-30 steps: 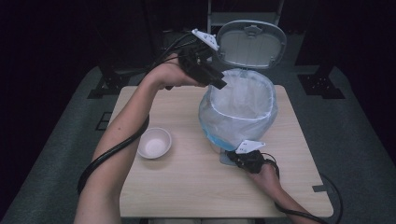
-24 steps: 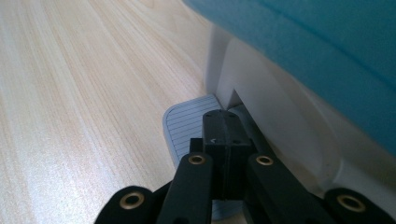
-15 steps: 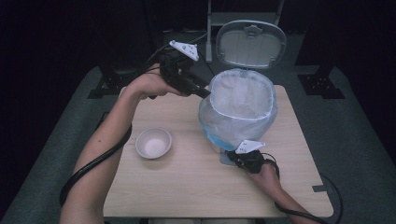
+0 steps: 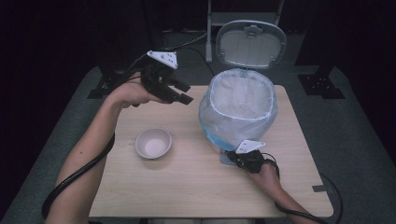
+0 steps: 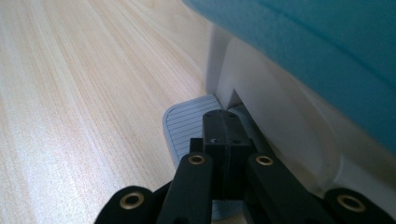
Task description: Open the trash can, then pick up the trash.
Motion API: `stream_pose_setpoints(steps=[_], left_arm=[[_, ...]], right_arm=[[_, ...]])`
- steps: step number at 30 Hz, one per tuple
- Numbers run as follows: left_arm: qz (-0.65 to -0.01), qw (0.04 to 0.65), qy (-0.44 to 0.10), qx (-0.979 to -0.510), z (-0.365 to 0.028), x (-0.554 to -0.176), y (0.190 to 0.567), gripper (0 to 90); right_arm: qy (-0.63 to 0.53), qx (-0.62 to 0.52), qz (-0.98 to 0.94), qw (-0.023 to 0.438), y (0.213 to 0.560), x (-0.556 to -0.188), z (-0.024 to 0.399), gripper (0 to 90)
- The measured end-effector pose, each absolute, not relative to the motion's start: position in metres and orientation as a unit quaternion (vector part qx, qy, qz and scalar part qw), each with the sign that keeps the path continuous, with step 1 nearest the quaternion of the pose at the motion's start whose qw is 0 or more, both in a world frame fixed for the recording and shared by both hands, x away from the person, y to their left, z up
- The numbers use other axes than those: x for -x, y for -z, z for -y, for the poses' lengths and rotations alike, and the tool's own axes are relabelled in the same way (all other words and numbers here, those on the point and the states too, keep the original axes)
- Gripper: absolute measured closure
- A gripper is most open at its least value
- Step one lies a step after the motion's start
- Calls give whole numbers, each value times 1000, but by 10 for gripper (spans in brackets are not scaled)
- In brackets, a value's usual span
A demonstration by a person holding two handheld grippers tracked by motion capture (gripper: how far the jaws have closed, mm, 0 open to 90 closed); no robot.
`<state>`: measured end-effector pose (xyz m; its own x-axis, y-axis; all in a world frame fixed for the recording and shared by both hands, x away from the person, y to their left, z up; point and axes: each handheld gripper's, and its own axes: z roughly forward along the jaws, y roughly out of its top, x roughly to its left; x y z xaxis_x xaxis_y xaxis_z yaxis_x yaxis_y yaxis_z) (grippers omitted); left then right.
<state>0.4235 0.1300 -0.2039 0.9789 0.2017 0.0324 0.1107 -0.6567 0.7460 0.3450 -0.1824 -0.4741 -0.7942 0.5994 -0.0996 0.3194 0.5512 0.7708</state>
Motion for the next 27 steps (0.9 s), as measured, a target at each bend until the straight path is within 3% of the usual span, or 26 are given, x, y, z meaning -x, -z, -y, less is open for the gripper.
stream_pose_setpoints(steps=[27], left_arm=[[-115,431,-53,-893,-192,-399,246,358]], right_arm=[[-390,-269,-863,177,474,-345,182,900]])
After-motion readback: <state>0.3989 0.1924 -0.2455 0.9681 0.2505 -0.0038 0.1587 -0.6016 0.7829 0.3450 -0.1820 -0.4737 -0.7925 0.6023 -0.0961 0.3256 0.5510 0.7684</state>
